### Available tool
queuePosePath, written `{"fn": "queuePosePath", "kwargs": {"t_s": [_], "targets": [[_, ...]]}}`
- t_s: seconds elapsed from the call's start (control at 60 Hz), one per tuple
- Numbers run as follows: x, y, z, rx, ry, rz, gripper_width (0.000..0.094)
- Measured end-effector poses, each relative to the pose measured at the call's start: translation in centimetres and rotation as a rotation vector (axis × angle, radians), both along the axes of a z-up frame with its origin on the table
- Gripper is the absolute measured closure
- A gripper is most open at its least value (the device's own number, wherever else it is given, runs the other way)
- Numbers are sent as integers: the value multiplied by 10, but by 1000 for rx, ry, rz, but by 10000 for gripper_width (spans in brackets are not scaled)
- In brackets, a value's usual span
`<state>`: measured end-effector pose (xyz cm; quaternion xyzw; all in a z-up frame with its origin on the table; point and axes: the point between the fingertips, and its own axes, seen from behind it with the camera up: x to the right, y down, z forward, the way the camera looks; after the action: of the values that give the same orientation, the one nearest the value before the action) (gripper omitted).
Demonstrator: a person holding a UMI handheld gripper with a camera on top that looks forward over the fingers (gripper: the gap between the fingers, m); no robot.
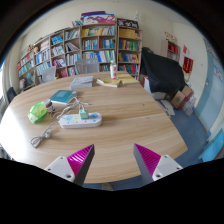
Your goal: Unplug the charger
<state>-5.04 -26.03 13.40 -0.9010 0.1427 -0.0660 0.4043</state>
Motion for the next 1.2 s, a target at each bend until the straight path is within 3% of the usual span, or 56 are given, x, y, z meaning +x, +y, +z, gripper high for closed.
{"fn": "queuePosePath", "kwargs": {"t_s": [0.167,0.367,0.667,0.733,0.8,0.917,1.2], "targets": [[-9,22,-9,14,3,37,108],[-35,98,-47,36,56,139,109],[-65,229,-82,146,6,276,134],[-60,244,-84,159,-61,282,204],[-66,256,-95,146,-70,295,339],[-67,263,-106,133,-10,237,562],[-67,260,-107,30,3,180,660]]}}
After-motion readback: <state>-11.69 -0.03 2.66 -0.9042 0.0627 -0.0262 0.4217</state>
